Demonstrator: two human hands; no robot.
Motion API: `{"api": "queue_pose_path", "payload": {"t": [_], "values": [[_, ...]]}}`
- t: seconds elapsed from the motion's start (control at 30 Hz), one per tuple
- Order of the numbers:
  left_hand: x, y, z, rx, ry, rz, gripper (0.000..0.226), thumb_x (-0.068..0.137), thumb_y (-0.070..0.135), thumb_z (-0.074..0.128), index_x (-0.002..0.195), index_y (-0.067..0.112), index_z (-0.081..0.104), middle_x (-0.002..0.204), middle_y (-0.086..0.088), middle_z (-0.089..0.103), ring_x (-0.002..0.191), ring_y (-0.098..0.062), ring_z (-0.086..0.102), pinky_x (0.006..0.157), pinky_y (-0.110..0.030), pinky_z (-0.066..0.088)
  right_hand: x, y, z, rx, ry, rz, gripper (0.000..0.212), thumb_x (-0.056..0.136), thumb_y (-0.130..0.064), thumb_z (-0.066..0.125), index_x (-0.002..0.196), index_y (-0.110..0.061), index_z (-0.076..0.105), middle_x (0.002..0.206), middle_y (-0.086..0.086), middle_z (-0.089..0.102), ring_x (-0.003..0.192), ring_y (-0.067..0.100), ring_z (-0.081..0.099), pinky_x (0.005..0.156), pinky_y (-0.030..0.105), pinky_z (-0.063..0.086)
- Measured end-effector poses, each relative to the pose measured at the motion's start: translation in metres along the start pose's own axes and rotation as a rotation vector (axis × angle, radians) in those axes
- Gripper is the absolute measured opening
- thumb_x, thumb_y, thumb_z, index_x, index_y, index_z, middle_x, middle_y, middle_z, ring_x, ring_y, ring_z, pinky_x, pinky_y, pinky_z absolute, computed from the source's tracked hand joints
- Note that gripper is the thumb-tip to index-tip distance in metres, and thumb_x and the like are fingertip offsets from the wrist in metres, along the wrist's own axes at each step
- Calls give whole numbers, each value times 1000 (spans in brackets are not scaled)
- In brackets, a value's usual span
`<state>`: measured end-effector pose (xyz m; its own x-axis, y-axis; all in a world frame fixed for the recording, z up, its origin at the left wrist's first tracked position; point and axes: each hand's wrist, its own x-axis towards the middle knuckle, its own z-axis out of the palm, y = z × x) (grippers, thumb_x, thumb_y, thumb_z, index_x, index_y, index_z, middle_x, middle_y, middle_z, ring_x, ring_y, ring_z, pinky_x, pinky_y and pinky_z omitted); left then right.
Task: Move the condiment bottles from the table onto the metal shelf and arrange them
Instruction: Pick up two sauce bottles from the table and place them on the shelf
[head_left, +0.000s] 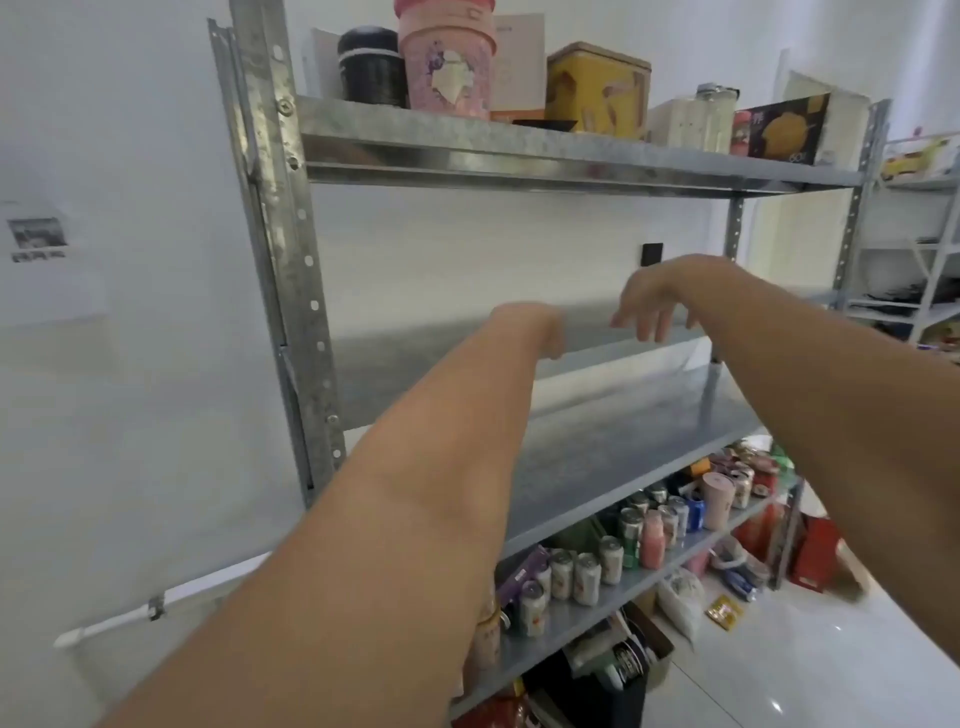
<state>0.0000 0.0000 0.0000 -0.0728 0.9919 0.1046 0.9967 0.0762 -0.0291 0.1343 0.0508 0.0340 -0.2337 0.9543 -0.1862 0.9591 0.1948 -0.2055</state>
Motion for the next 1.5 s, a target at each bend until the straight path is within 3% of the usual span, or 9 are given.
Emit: {"api": "queue_pose_path", "payload": {"t": [0.07,0.23,0.83,0.93,1.03,1.1,1.2,1.37,1.5], "values": [[-1,2,4,24,-52,-19,38,94,27,55,125,6,55,127,-13,58,113,-30,59,90,-37,46,-2,3,8,-57,-9,30,48,99,-30,46,138,-2,42,131,19,56,114,34,58,59,36,44],[-3,2,25,119,-346,-32,47,97,35,49,132,3,50,133,-12,55,117,-31,56,87,-38,45,1,27,47,-178,-151,113,46,97,-33,48,136,-7,47,129,15,59,110,30,60,81,38,44],[42,136,158,97,-484,397,44,94,28,55,126,-2,50,116,-18,58,102,-33,61,92,-41,50,-5,179,177,36,-229,458,44,89,-38,57,121,-8,60,117,11,65,97,28,66,89,38,52],[65,178,171,110,-442,513,29,93,26,55,111,4,59,114,-12,63,98,-30,63,89,-38,51,-1,212,178,118,-228,503,39,92,-32,54,120,-5,58,120,12,64,91,25,66,81,33,50],[87,221,181,33,-482,591,35,90,22,60,121,6,58,117,-10,63,103,-29,63,88,-37,51,11,253,176,156,-167,580,40,91,-33,54,121,-7,58,117,10,64,92,24,66,70,30,46],[100,246,189,-14,-525,619,39,91,15,57,127,4,51,118,-11,59,95,-28,63,86,-39,51,22,285,176,212,-140,638,42,89,-36,57,120,-8,58,111,9,65,82,22,65,67,31,45],[132,278,208,-24,-506,637,43,88,15,62,128,3,48,129,-14,51,74,-24,62,71,-38,52,34,328,179,245,-164,727,40,91,-36,54,122,-10,57,114,7,65,91,23,64,78,34,45],[181,325,237,142,-411,783,31,88,24,58,114,8,61,118,-10,61,95,-26,59,82,-35,48,55,382,183,297,-205,819,42,94,-36,52,126,-9,56,120,9,63,91,22,62,83,34,48],[221,365,251,177,-422,886,42,91,30,55,128,10,54,129,-10,54,116,-31,53,99,-39,44,83,422,183,345,-196,887,45,93,-36,53,129,-8,54,120,11,64,98,26,63,92,38,49]]}}
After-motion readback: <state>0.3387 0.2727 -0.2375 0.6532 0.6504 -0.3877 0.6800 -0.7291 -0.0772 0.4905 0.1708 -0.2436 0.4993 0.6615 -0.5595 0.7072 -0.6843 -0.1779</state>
